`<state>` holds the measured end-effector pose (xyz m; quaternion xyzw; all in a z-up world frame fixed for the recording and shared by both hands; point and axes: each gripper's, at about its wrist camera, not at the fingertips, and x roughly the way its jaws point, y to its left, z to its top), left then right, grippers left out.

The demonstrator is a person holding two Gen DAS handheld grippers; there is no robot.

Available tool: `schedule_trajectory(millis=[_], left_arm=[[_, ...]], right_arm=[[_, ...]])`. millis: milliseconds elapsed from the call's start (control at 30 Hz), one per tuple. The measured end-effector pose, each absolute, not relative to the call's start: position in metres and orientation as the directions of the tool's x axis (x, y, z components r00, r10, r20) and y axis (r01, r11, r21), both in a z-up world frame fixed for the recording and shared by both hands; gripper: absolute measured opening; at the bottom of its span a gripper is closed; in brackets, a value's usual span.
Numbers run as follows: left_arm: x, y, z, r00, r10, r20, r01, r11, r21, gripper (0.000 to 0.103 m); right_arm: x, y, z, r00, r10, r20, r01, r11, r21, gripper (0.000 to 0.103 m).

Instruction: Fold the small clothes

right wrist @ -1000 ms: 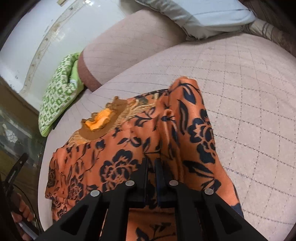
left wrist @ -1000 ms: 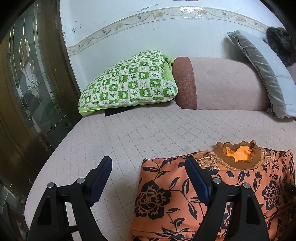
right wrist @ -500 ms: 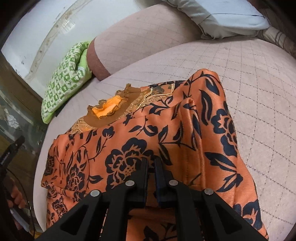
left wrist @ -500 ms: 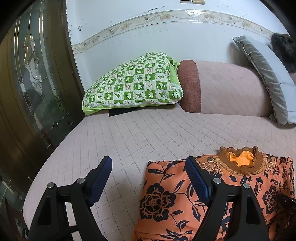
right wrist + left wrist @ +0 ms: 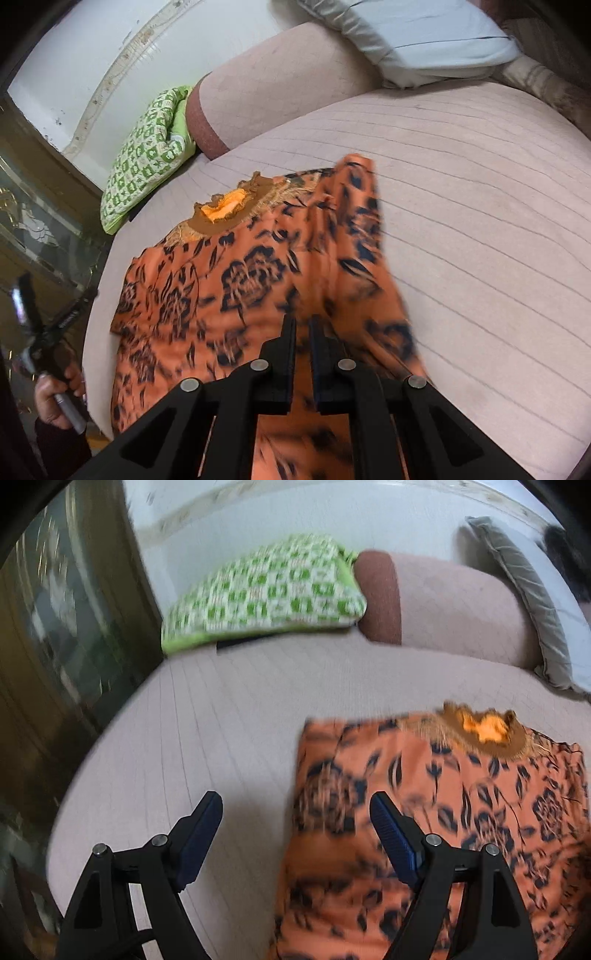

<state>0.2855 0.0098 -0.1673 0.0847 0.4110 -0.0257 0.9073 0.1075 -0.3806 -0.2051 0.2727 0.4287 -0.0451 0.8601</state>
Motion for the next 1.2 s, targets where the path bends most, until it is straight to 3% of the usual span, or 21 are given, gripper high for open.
schedule_trajectory(millis=[100, 267, 300, 367, 433, 900, 1200], left_arm=[[0.270, 0.027, -0.172, 0.630, 0.022, -0.777, 0.066, 0.994, 0.082, 0.082], [0.222, 0.038, -0.194, 0.592, 0.059, -0.804, 0.079, 0.988, 0.130, 0.082], [0.215, 0.039, -0.198, 0.580, 0.061, -0.812, 0.084, 0.987, 0.134, 0.082], [0.193, 0.045, -0.206, 0.566, 0.067, -0.822, 0.096, 0.985, 0.146, 0.082], [0.175, 0.050, -0.210, 0.568, 0.085, -0.819, 0.099, 0.980, 0.171, 0.082], [0.078, 0.099, -0.229, 0.460, 0.023, -0.888, 0.155, 0.982, 0.106, 0.082], [0.053, 0.148, -0.242, 0.370, -0.072, -0.926, 0.040, 0.997, -0.062, 0.082]], right_arm=[[0.072, -0.389, -0.199, 0.619, 0.149, -0.771, 0.316, 0.851, 0.418, 0.009], [0.021, -0.391, -0.201, 0.579, 0.197, -0.791, 0.289, 0.857, 0.425, 0.010], [0.011, -0.391, -0.203, 0.576, 0.221, -0.787, 0.278, 0.853, 0.443, 0.014], [-0.007, -0.394, -0.209, 0.562, 0.252, -0.788, 0.283, 0.837, 0.469, 0.029], [-0.022, -0.399, -0.216, 0.559, 0.281, -0.780, 0.292, 0.814, 0.503, 0.071], [-0.095, -0.389, -0.283, 0.389, 0.445, -0.807, 0.401, 0.707, 0.583, 0.072], [-0.090, -0.375, -0.321, 0.335, 0.361, -0.870, 0.461, 0.743, 0.486, 0.071]])
